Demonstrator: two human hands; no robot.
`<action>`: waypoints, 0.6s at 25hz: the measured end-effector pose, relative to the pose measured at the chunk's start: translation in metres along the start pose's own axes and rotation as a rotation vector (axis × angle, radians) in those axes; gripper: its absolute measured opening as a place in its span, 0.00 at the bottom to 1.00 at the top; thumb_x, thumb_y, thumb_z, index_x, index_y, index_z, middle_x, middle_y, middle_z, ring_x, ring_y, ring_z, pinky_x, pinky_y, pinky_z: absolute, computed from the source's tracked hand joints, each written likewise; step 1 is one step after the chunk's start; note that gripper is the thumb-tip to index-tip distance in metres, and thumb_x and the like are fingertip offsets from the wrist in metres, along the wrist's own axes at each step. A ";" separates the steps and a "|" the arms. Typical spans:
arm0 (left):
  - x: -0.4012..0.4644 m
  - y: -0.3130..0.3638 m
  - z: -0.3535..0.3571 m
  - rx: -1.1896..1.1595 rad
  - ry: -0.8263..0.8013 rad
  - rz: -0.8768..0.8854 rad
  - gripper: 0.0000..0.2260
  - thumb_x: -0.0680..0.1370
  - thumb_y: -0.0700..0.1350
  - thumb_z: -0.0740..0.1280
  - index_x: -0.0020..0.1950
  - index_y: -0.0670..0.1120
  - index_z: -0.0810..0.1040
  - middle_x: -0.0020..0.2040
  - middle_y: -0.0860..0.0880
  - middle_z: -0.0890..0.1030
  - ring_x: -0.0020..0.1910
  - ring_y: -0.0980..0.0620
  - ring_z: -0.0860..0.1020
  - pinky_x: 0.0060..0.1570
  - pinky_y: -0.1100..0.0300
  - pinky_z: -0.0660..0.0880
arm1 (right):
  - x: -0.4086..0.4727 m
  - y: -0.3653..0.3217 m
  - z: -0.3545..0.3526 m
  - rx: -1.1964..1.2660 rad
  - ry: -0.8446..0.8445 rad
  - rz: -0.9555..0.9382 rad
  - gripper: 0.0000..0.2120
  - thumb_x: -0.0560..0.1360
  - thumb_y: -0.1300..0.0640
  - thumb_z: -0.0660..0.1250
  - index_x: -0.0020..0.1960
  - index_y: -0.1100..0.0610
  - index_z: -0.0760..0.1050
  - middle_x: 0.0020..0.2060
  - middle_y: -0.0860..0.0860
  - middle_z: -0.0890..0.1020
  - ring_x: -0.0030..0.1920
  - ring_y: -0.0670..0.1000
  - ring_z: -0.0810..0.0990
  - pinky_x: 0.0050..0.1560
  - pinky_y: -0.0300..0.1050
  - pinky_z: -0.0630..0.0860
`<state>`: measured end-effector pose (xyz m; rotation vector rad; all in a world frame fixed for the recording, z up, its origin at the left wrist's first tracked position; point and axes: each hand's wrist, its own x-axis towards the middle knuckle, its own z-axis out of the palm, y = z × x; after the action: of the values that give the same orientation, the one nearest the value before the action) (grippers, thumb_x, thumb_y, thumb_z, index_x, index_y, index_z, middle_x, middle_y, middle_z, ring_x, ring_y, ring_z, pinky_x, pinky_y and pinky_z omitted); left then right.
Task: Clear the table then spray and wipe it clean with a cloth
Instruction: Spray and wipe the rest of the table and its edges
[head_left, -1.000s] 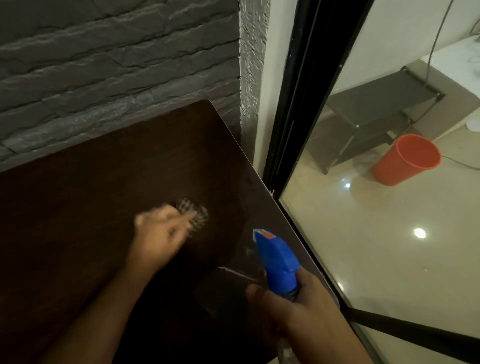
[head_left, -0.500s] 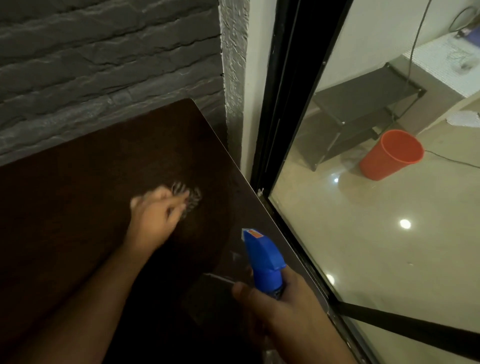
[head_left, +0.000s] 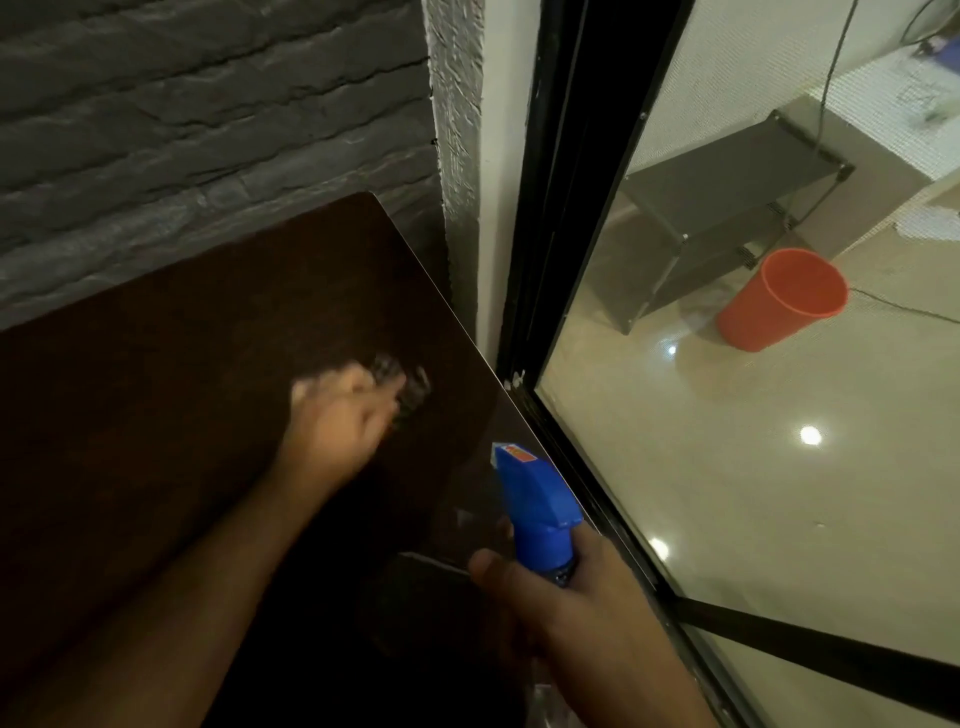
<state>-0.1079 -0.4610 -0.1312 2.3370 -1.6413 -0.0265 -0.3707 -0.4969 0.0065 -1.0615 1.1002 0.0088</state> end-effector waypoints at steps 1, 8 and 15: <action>0.035 -0.010 -0.001 0.031 0.026 -0.163 0.14 0.78 0.50 0.60 0.62 0.54 0.78 0.48 0.47 0.77 0.48 0.43 0.76 0.50 0.48 0.67 | -0.001 0.000 -0.001 -0.010 0.007 -0.004 0.14 0.70 0.54 0.75 0.50 0.46 0.72 0.40 0.51 0.79 0.26 0.43 0.77 0.32 0.37 0.77; 0.040 0.083 0.020 -0.049 -0.193 0.056 0.16 0.80 0.51 0.57 0.68 0.56 0.70 0.54 0.49 0.73 0.51 0.50 0.71 0.58 0.49 0.65 | -0.014 0.012 -0.006 -0.030 0.022 0.003 0.13 0.69 0.54 0.75 0.48 0.46 0.73 0.37 0.50 0.81 0.29 0.44 0.79 0.35 0.40 0.80; 0.021 0.022 0.005 -0.096 -0.152 0.116 0.19 0.78 0.58 0.54 0.66 0.58 0.74 0.49 0.55 0.72 0.49 0.55 0.71 0.56 0.51 0.65 | -0.013 0.020 -0.007 -0.188 0.021 -0.011 0.14 0.71 0.49 0.74 0.47 0.39 0.68 0.46 0.41 0.78 0.43 0.36 0.77 0.40 0.27 0.67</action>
<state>-0.1222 -0.4884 -0.1280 2.2127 -1.8017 -0.2586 -0.3921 -0.4846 0.0019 -1.2378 1.1288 0.0942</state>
